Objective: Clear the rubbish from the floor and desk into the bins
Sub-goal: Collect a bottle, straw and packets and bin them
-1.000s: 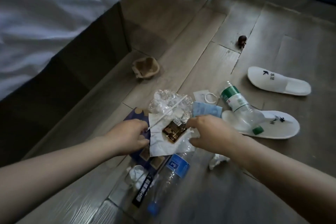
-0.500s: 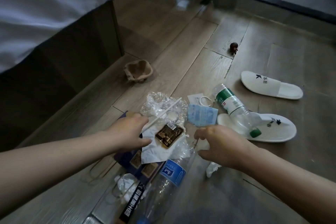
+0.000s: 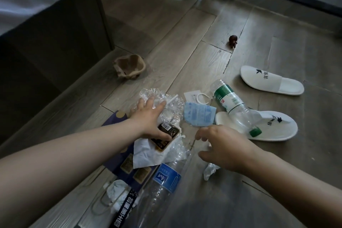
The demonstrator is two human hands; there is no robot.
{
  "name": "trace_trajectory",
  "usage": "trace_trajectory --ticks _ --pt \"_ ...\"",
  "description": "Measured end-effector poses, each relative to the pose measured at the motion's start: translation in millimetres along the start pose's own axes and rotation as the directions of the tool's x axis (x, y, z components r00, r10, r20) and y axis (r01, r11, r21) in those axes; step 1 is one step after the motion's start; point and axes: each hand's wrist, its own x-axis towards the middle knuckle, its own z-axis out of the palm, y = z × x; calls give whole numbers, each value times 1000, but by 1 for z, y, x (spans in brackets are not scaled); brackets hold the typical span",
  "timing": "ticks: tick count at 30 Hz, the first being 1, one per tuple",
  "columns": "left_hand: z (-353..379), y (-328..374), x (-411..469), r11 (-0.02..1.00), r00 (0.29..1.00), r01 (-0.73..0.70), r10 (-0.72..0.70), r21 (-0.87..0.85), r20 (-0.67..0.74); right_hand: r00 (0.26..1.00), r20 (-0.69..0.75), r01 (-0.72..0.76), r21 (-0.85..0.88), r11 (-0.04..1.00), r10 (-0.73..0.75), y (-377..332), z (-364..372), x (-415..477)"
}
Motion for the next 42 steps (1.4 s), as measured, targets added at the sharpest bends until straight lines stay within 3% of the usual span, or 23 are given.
trace_trajectory --ticks 28,42 --pt "15 22 27 969 973 230 -230 -94 13 998 48 -33 31 999 32 16 5 2" --pt "18 15 30 973 983 126 -150 -195 -110 998 42 -50 31 998 48 18 8 -1"
